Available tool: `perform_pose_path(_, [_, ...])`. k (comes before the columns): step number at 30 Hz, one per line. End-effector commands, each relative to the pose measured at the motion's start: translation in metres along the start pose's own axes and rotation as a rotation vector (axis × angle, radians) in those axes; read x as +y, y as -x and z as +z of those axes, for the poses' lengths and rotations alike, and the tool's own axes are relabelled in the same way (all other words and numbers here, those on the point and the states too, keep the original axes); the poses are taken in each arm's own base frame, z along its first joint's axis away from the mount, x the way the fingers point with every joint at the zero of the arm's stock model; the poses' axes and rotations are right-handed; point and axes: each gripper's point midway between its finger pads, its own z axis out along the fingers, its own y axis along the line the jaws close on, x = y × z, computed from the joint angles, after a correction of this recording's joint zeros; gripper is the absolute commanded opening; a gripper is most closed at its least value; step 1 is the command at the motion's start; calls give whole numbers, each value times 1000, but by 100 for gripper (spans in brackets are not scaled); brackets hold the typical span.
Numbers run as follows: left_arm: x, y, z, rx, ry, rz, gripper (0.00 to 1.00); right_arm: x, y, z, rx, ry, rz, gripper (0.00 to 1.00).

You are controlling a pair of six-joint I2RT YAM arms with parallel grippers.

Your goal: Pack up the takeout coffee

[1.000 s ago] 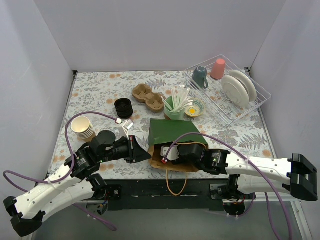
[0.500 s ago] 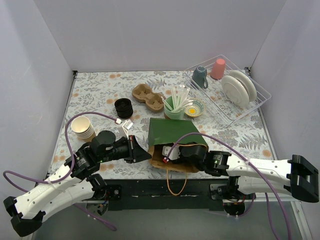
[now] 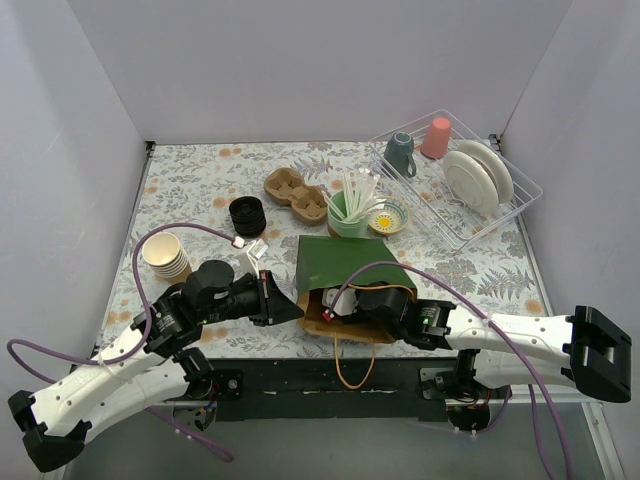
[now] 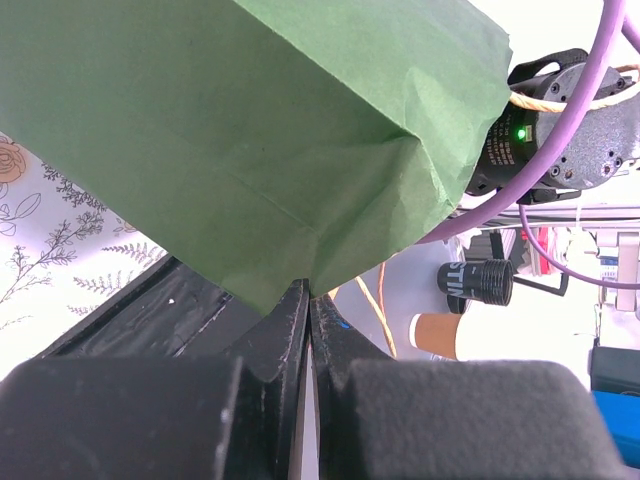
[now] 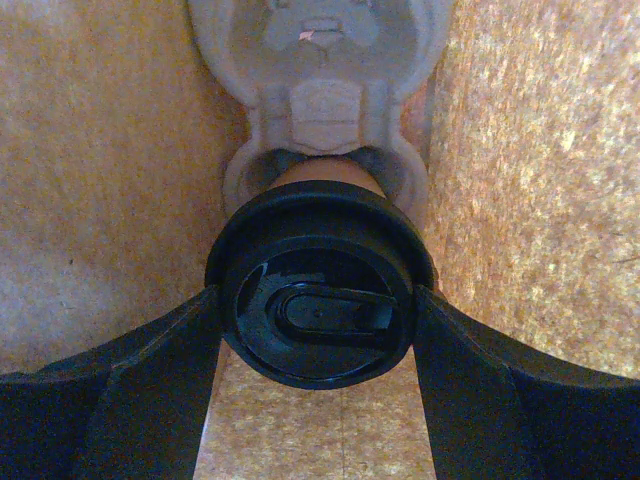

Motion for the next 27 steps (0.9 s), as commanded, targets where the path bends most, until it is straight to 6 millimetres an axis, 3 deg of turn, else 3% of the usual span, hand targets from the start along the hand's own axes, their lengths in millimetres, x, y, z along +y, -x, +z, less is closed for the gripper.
perform_pose_path(1, [-15, 2, -5, 6, -53, 6, 0, -5, -7, 1, 34, -21, 35, 57])
perform_pose_path(6, [-16, 4, -4, 2, -48, 10, 0, -9, -2, -3, 22, -13, 39, 71])
perform_pose_path(11, [-18, 9, -5, -15, -42, 16, 0, -13, 4, -10, 1, 9, 51, 73])
perform_pose_path(13, [-18, 10, -5, -14, -38, 14, 0, -17, 8, -14, -10, 10, 68, 80])
perform_pose_path(19, [-21, 13, -5, -19, -40, 16, 0, -17, 9, -25, -16, 44, 90, 81])
perform_pose_path(21, [-21, 14, -4, -18, -36, 24, 0, -18, 10, -27, -22, 49, 90, 95])
perform_pose_path(27, [-23, 14, 0, 3, -34, 35, 0, -19, 12, -31, -25, 66, 94, 95])
